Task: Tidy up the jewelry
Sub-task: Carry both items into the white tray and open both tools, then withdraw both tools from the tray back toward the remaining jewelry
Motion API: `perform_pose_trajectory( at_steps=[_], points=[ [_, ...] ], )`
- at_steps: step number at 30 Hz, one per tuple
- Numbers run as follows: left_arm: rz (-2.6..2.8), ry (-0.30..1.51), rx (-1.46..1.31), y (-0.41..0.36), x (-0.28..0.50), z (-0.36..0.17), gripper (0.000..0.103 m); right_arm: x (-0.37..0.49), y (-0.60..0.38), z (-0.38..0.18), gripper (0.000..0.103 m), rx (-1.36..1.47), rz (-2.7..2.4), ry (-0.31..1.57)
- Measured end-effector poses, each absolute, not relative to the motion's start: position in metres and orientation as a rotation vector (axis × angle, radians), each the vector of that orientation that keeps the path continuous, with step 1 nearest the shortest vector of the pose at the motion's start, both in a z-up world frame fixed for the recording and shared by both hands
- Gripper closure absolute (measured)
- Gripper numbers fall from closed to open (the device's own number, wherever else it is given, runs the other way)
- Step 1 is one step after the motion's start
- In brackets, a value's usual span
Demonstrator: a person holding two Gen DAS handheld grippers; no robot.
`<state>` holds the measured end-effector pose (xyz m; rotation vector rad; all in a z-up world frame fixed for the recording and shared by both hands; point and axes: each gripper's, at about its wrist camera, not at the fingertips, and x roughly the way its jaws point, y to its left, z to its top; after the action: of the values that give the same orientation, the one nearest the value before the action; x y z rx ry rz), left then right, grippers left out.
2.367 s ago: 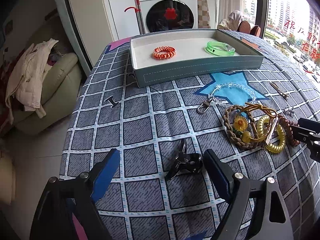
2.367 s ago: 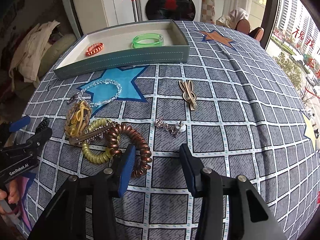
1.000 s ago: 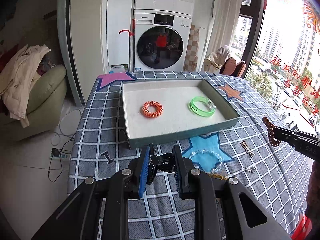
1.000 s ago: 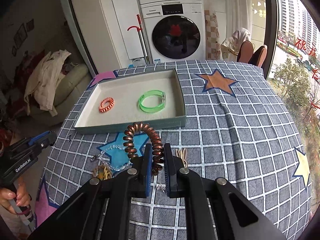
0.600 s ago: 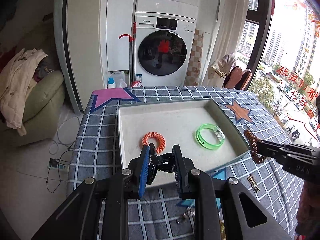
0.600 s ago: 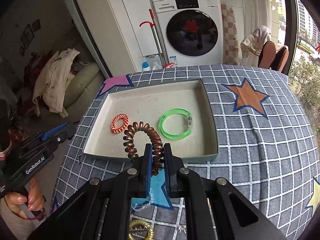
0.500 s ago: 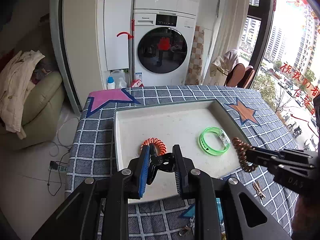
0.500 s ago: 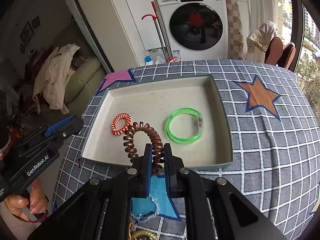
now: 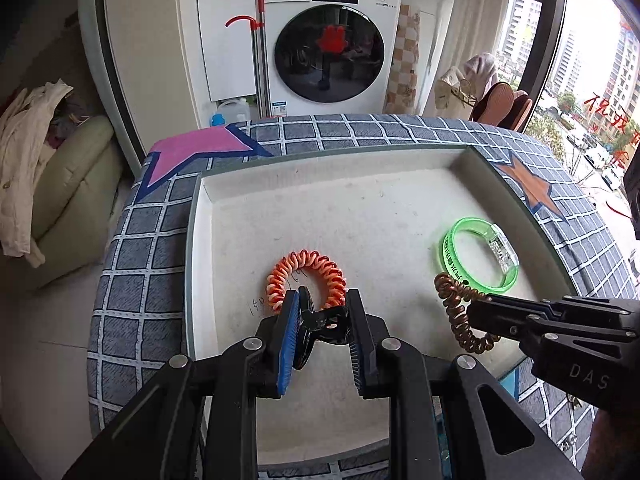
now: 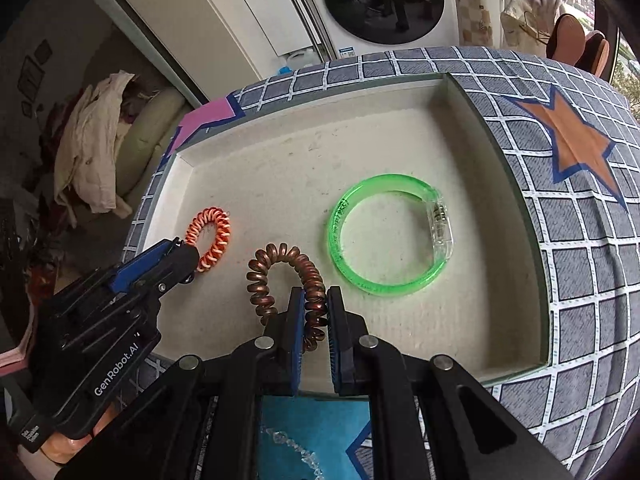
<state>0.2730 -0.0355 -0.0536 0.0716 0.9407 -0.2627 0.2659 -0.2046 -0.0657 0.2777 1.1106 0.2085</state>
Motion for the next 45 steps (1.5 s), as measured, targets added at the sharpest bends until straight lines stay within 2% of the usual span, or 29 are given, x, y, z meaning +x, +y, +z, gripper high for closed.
perform_pose_trajectory(
  at_steps=[15,16,17,18,20,33,34,35,36,37,43,45],
  points=[
    [-0.186,0.891,0.276,-0.063,0.271,-0.073,0.059,0.266,-0.219,-0.069,0.088,0.098,0.025,1.041],
    [-0.183,0.888,0.279,-0.063,0.271,-0.073,0.059,0.266,-0.218,-0.069,0.086,0.094,0.030,1.041],
    [-0.181,0.888,0.281,-0.063,0.271,-0.073,0.059,0.267,-0.216,-0.068,0.077,0.096,0.036,1.043],
    [-0.182,0.889,0.280,-0.063,0.271,-0.073,0.059,0.267,-0.216,-0.068,0.060,0.101,0.040,1.044],
    [-0.185,0.894,0.270,-0.061,0.271,-0.072,0.059,0.263,-0.217,-0.066,0.044,0.112,0.044,1.031],
    [-0.166,0.908,0.233,-0.058,0.274,-0.069,0.059,0.240,-0.228,-0.035,0.042,0.218,0.078,0.947],
    [-0.163,0.903,0.232,-0.058,0.273,-0.068,0.057,0.239,-0.229,-0.033,0.042,0.221,0.077,0.940],
    [-0.162,0.895,0.231,-0.058,0.273,-0.066,0.038,0.237,-0.230,-0.032,0.042,0.227,0.076,0.933],
    [-0.158,0.880,0.228,-0.057,0.271,-0.064,0.012,0.235,-0.230,-0.030,0.042,0.233,0.076,0.930],
    [-0.149,0.852,0.226,-0.057,0.268,-0.060,0.006,0.234,-0.231,-0.030,0.042,0.238,0.075,0.928],
    [-0.157,0.813,0.218,-0.055,0.263,-0.043,0.004,0.223,-0.237,-0.024,0.042,0.245,0.065,0.915],
    [-0.166,0.806,0.194,-0.051,0.259,-0.036,0.004,0.217,-0.239,-0.021,0.035,0.258,0.072,0.912]
  ],
)
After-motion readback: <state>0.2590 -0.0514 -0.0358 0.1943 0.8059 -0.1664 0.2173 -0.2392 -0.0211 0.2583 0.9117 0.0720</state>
